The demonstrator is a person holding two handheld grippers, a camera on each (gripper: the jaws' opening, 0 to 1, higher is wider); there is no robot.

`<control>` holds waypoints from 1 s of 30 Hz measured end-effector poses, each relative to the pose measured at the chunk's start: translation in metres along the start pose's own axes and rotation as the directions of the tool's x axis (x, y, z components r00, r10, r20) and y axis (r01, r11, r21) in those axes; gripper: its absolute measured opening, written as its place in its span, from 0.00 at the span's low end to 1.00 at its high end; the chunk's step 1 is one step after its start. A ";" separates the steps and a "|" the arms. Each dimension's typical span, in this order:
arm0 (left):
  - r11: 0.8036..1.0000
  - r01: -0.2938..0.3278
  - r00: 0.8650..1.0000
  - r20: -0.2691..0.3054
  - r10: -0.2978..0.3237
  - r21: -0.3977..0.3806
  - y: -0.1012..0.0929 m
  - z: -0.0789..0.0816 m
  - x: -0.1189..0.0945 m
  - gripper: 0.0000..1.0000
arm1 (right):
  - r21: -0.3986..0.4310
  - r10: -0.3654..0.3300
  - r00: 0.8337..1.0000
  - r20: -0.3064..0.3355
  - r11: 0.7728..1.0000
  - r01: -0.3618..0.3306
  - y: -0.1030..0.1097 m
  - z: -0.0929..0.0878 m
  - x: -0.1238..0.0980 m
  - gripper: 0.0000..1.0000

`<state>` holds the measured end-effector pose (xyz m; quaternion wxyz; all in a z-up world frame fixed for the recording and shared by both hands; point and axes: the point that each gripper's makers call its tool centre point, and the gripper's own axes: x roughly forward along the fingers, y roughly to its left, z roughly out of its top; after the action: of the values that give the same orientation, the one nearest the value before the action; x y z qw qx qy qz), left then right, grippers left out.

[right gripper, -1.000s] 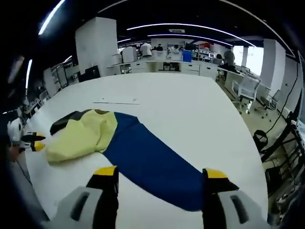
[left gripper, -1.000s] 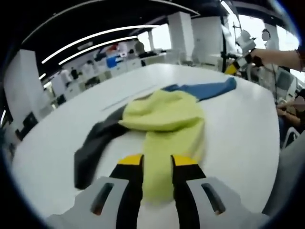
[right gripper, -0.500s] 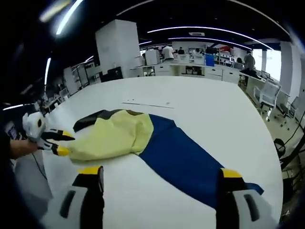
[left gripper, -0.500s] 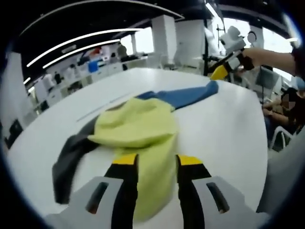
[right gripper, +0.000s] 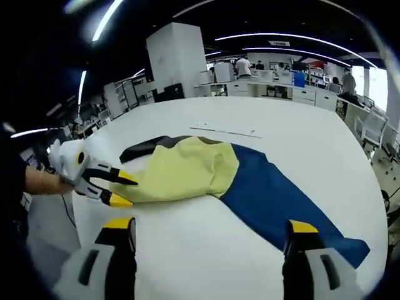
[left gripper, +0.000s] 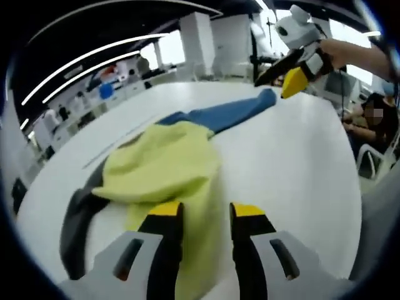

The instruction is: Fold the garment on the visible template until the final outline fits inside the template.

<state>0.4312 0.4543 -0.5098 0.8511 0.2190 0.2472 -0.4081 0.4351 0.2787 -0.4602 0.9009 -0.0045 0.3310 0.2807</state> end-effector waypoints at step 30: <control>0.998 -0.062 0.995 0.070 0.064 -0.028 0.081 0.048 -0.021 0.00 | 0.044 -0.039 0.999 -0.002 0.998 0.039 0.021 -0.023 0.018 0.92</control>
<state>0.4967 0.4853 -0.4455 0.8746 0.2009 0.2149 -0.3853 0.4216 0.3007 -0.4853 0.9060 0.0088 0.3373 0.2556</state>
